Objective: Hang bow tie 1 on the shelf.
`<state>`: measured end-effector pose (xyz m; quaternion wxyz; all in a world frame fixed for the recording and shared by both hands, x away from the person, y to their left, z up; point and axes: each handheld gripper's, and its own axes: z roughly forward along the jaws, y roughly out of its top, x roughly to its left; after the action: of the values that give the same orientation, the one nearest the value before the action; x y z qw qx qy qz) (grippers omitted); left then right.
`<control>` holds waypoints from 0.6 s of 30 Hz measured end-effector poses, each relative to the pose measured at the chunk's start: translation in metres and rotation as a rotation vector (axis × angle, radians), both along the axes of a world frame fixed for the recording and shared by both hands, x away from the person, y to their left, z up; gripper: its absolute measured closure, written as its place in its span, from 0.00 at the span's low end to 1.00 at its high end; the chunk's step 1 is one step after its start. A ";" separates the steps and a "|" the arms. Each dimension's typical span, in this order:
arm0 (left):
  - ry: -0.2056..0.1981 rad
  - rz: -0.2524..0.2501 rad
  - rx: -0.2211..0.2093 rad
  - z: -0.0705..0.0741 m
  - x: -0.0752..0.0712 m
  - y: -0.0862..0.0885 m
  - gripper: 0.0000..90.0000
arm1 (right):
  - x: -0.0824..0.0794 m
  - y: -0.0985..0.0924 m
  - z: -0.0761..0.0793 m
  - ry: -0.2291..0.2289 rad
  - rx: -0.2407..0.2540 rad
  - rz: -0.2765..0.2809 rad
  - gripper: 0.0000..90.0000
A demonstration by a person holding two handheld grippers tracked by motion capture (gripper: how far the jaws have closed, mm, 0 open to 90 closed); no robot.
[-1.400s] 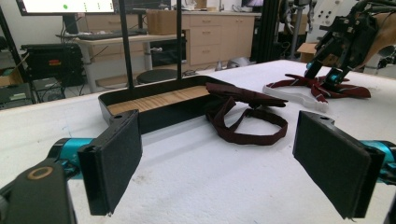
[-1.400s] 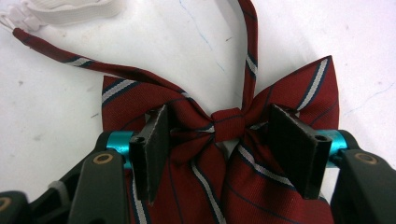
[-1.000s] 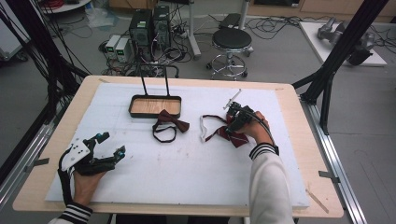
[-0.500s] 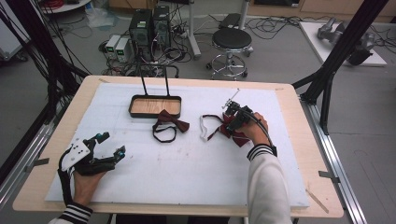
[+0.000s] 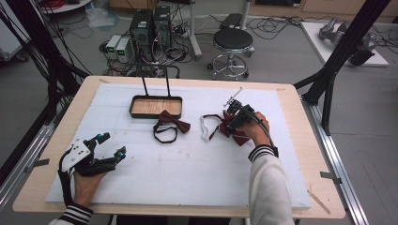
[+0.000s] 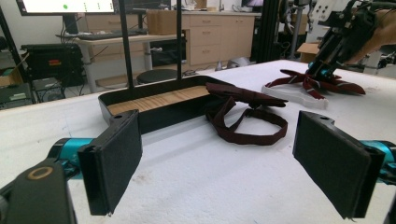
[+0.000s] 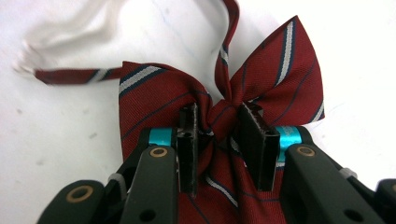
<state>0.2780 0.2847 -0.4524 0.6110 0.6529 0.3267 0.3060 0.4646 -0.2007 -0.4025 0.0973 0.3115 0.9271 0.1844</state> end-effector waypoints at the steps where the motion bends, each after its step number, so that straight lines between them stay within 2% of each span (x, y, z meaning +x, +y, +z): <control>1: 0.000 0.001 -0.001 0.000 0.000 0.000 0.18 | 0.000 0.000 0.001 -0.009 0.008 0.000 0.77; 8: 0.000 0.000 0.000 0.000 0.000 0.000 0.18 | -0.005 -0.001 0.014 -0.068 0.071 -0.004 0.77; 9: -0.001 0.000 0.001 0.000 0.000 0.000 0.18 | -0.006 -0.001 0.018 -0.089 0.099 -0.006 0.77; 10: -0.001 0.000 0.001 0.000 0.000 0.000 0.18 | -0.006 -0.001 0.018 -0.089 0.099 -0.006 0.77; 13: -0.001 0.000 0.001 0.000 0.000 0.000 0.18 | -0.008 -0.001 0.024 -0.121 0.150 -0.017 0.77; 18: 0.000 0.000 0.000 0.000 0.000 0.000 0.18 | -0.009 -0.001 0.030 -0.158 0.185 -0.027 0.77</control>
<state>0.2780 0.2847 -0.4524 0.6112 0.6529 0.3265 0.3059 0.4551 -0.2019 -0.3728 0.1434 0.3159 0.8914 0.2916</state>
